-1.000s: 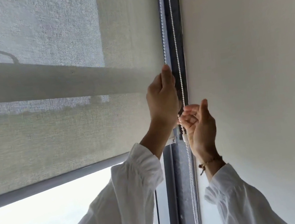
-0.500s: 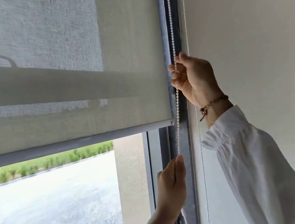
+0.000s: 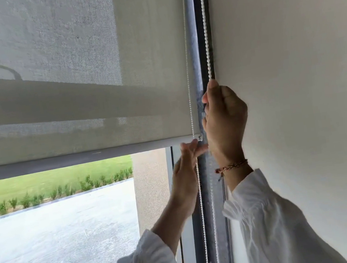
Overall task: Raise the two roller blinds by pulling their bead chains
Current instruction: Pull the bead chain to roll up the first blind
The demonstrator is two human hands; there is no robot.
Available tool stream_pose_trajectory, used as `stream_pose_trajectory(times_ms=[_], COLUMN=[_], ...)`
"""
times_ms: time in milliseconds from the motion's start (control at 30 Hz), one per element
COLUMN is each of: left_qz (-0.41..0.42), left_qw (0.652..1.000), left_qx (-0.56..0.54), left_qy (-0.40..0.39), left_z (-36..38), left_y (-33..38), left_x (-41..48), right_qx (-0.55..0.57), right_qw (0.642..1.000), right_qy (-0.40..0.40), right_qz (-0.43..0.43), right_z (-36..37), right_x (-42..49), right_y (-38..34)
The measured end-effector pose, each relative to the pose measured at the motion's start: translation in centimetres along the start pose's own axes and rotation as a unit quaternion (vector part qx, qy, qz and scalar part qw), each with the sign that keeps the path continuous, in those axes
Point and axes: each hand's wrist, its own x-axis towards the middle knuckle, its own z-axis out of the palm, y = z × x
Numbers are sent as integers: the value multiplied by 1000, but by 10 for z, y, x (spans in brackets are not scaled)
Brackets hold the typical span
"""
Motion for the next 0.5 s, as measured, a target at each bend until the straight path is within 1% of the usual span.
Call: stream_pose_trajectory(times_ms=[100,200,233,267,300,367,433,500], left_qz=[28,10,-7,-21,-24,9,62,95], left_qw=[996,989,988,989,991,991,981,974], left_qx=[-83,-121,-127,-127,-124,-125,-142,-150], left_qy=[-25,-89,-93,-78,-44,48,113,144], left_z=[-2,5,9,13,17,21,24,28], left_y=[37,77,86,91,91,86,80,75], left_x=[31,52,54,55,56,55,55,54], right_qx=[-64,-85,-88,-87,-83,-64,-4,78], right_qw=[996,993,993,993,994,995,989,966], right_qy=[-20,-48,-52,-57,-62,-79,-86,-69], right_qz=[-56,-66,-64,-56,-42,10,122,237], right_z=[-15,-28,-32,-35,-37,-40,-40,-41], right_x=[-46,-91,-103,-111,-116,-115,-105,-91], right_y=[18,35,40,43,47,52,54,57])
